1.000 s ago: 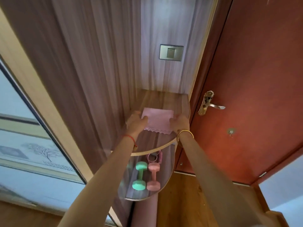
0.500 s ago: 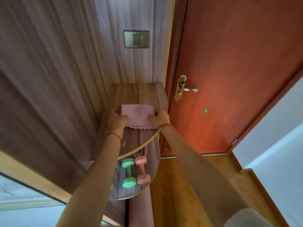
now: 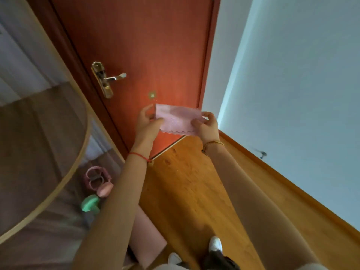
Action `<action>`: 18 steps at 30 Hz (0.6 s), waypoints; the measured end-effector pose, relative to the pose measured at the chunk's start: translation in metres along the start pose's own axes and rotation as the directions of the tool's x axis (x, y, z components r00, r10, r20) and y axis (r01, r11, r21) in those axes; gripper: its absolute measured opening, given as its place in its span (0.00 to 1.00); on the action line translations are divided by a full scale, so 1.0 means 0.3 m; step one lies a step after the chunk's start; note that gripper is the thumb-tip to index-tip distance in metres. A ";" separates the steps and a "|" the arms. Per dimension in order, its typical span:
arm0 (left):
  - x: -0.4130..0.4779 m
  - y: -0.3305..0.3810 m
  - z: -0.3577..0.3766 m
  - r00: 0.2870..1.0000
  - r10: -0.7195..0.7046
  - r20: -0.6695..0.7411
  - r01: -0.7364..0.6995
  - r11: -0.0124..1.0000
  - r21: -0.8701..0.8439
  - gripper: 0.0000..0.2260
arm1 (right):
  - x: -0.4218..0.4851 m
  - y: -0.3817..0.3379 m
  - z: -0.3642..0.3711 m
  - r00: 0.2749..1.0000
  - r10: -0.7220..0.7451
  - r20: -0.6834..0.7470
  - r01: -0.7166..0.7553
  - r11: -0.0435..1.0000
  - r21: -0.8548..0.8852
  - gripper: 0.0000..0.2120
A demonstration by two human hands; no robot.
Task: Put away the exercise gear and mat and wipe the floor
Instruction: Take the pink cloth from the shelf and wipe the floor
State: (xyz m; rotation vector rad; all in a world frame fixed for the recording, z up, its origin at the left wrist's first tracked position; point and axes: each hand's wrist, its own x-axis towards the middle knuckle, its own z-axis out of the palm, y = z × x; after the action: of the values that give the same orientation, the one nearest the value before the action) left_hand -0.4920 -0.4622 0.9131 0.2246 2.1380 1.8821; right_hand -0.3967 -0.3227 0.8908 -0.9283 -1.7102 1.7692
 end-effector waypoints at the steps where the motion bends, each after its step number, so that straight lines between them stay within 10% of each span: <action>1: -0.025 -0.011 0.091 0.998 -0.012 0.069 0.011 1.000 0.015 0.26 | -0.003 0.026 -0.094 0.998 0.034 -0.047 -0.034 0.999 0.011 0.13; 18: -0.680 -0.295 1.288 0.696 -0.274 0.664 0.138 0.958 0.252 0.11 | -0.256 0.403 -1.470 0.807 0.240 -0.539 -0.201 0.971 0.131 0.22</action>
State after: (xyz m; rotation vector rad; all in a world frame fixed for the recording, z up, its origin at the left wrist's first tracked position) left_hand -0.1721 -0.1708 0.8055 0.5984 1.6993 1.1865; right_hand 0.0011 -0.1057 0.7915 -1.4876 -1.1949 1.4729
